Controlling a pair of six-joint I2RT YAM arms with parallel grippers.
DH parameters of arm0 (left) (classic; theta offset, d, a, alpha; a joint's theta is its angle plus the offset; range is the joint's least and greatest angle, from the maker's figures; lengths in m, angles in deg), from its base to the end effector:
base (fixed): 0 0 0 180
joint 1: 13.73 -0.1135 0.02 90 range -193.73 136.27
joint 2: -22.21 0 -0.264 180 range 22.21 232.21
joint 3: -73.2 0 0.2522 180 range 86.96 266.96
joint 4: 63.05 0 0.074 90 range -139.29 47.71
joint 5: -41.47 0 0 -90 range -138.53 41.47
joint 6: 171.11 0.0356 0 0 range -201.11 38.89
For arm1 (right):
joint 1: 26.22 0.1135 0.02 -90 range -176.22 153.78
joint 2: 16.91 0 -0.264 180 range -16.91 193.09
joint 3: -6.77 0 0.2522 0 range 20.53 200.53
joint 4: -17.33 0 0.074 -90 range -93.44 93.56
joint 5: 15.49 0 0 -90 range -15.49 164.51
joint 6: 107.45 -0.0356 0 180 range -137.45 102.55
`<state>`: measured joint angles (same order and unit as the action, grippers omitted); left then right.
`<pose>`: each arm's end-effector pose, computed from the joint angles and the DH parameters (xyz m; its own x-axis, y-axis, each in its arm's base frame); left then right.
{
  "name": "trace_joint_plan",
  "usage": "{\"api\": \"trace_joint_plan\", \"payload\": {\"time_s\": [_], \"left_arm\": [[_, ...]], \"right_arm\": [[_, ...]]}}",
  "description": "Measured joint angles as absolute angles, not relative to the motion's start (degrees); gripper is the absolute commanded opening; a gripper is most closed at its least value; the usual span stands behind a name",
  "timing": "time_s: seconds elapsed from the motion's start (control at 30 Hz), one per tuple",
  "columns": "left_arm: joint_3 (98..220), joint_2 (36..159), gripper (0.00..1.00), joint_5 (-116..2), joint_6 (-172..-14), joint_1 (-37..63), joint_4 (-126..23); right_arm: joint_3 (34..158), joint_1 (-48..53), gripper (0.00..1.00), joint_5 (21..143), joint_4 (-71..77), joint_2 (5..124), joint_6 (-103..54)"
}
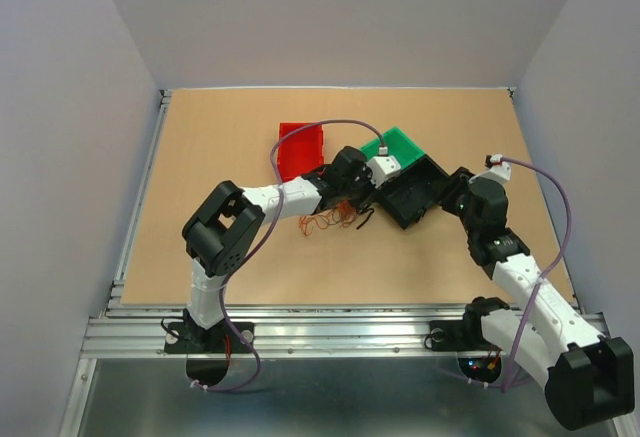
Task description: Untangle the cables
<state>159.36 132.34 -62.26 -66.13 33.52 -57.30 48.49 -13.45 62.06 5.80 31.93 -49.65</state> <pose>0.2895 -0.3256 0.2051 -0.1045 0.4830 -0.8694 0.9112 0.3967 0.1108 0.1963 0.0366 0.2462 -0.2728 0.4717 -0.8385 0.1521 0.8817 0.4466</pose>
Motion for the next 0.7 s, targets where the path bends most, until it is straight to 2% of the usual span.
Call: {"api": "trace_joint_plan", "payload": {"time_s": [0.07,0.1,0.33,0.7], "left_arm": [[159.8,133.1,0.01,-61.8,-66.1,33.5,-57.6],[159.8,133.3,0.00,-61.5,-66.0,33.5,-57.5],[158.9,132.4,0.00,-60.7,-65.3,33.5,-57.9],[149.1,112.0,0.00,-63.2,-65.7,28.9,-60.5]], "right_arm": [[48.1,-13.4,0.49,62.1,6.6,32.0,-49.9],[47.9,-13.4,0.48,62.1,7.0,32.2,-50.0],[47.7,-13.4,0.48,62.2,8.4,35.2,-50.3],[47.7,-13.4,0.48,63.0,9.8,37.6,-50.0]]}}
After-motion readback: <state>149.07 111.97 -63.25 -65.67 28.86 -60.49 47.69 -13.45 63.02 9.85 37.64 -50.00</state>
